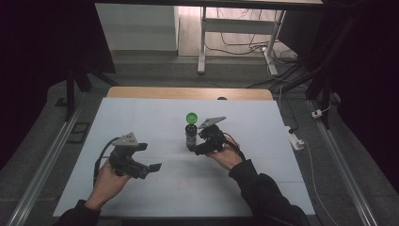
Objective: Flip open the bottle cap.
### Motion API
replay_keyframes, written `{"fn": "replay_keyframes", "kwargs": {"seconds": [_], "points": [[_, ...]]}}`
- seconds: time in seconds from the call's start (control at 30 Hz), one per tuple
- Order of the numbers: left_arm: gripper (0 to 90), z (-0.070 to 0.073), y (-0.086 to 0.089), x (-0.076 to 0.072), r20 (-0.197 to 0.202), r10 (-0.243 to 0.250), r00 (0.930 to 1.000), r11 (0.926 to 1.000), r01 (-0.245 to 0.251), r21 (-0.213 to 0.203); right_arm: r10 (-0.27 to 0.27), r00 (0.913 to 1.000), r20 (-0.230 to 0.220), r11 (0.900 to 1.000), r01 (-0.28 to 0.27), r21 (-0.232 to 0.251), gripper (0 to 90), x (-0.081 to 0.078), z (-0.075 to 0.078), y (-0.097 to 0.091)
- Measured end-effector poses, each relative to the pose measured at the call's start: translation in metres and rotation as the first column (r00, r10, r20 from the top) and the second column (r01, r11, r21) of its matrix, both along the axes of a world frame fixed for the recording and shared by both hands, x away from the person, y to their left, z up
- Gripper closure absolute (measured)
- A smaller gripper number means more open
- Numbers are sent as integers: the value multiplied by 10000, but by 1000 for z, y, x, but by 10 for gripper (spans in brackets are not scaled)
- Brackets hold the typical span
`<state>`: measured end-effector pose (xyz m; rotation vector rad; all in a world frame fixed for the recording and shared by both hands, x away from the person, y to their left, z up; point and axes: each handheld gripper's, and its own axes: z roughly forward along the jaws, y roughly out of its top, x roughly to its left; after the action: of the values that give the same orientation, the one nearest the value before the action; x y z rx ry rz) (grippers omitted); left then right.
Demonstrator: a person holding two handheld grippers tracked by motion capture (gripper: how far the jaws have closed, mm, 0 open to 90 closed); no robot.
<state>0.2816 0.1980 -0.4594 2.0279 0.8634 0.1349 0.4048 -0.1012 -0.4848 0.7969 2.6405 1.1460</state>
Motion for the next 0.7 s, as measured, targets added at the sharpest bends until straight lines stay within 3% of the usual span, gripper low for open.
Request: {"fn": "replay_keyframes", "kwargs": {"seconds": [0.2,0.53,0.7], "points": [[0,-5,15,-15,1,261,9997,9996,-261,-66,218,9996,-202,9997,-215,120,162,-10,7,-3],[0,-11,36,-39,-77,810,9967,9965,-809,204,245,9994,-257,9995,-240,184,76,-33,18,-14],[0,-13,48,-50,-93,1119,9937,9937,-1119,-13,188,9996,-219,9996,-183,225,49,-49,23,-27]]}}
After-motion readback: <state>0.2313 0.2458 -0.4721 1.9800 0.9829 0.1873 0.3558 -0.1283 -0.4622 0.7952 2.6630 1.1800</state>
